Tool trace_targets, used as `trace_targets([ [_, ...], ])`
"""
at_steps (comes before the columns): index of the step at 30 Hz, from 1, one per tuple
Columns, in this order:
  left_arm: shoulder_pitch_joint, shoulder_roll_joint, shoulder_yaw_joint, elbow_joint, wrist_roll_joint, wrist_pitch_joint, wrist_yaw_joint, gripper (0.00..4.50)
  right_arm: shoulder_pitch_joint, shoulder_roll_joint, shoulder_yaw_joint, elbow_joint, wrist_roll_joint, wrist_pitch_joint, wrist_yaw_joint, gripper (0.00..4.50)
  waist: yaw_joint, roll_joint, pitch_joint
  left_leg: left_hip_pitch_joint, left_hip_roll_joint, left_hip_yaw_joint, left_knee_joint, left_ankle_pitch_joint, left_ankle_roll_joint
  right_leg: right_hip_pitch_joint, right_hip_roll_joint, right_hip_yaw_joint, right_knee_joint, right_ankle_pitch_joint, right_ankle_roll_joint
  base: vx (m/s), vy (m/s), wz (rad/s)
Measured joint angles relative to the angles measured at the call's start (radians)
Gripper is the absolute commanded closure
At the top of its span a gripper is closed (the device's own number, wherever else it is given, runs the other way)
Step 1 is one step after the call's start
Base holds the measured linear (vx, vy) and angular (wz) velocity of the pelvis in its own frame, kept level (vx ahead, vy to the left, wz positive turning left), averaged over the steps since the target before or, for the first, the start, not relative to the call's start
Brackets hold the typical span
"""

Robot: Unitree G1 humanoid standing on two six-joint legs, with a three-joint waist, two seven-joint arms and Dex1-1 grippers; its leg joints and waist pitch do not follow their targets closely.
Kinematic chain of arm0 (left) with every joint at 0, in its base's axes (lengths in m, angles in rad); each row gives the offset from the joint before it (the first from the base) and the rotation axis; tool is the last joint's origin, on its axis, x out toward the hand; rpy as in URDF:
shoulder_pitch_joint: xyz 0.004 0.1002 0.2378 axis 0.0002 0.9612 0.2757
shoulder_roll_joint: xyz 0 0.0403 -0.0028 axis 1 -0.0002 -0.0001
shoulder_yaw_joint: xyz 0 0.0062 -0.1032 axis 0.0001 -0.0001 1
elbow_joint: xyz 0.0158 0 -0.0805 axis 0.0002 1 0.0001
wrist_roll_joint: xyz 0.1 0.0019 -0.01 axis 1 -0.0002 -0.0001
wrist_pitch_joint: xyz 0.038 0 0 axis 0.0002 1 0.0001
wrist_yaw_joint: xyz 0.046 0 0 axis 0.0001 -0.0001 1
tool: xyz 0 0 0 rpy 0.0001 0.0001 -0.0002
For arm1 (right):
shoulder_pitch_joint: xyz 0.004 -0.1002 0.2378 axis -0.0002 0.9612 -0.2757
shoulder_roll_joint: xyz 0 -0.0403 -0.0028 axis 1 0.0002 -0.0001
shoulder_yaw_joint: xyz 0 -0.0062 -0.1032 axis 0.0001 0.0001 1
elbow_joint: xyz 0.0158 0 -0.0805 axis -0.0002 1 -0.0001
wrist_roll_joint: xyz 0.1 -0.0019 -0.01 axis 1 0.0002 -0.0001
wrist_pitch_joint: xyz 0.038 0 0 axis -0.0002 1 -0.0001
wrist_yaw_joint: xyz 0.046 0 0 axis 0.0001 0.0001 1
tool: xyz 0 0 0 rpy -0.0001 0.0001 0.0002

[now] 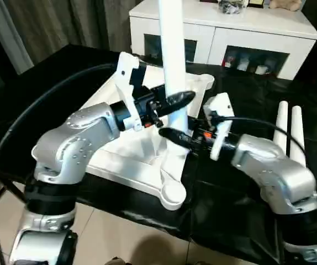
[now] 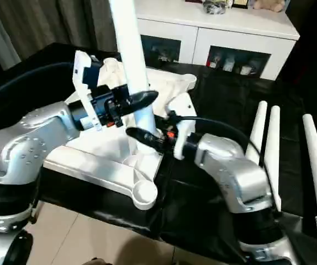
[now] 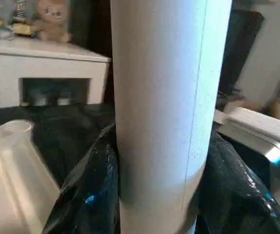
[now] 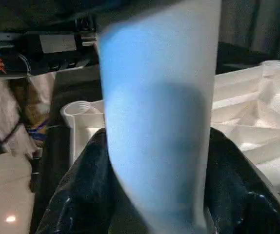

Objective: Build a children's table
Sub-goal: Pick table leg

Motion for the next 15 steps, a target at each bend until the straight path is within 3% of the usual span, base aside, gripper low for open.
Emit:
trace_targets([
  [3,-0.016,-0.061,0.033,0.039,0.023,-0.006,0.107,1.79,-0.027,0.018,0.007,0.058,-0.099,-0.067,-0.114,2.52,-0.002,0.000,0.000,-0.001,0.000,0.000,0.000,0.000,-0.001,0.000,0.000,0.000,0.000,0.000,0.000,0.000,0.000,0.00],
  [10,-0.037,-0.191,0.087,0.091,0.065,-0.066,0.313,1.19,-0.041,0.078,0.037,0.128,-0.257,-0.164,-0.308,2.54,-0.004,-0.001,0.000,-0.002,0.000,0.000,0.000,0.000,-0.001,-0.001,0.000,0.000,0.000,0.000,0.000,0.000,0.000,0.00],
  [12,-0.060,-0.236,0.105,0.110,0.078,-0.088,0.387,1.08,-0.054,0.085,0.070,0.155,-0.326,-0.204,-0.363,2.55,-0.005,0.000,0.000,-0.002,0.000,0.000,0.000,0.000,-0.001,-0.001,0.000,0.000,-0.002,0.000,0.000,0.000,0.000,0.00],
  [15,-0.064,-0.266,0.122,0.118,0.080,-0.101,0.422,0.76,-0.063,0.105,0.091,0.166,-0.362,-0.237,-0.393,2.55,-0.007,0.000,0.000,-0.003,0.000,0.000,0.000,0.000,0.000,-0.001,0.000,0.000,-0.002,-0.001,0.001,0.000,0.000,0.00],
])
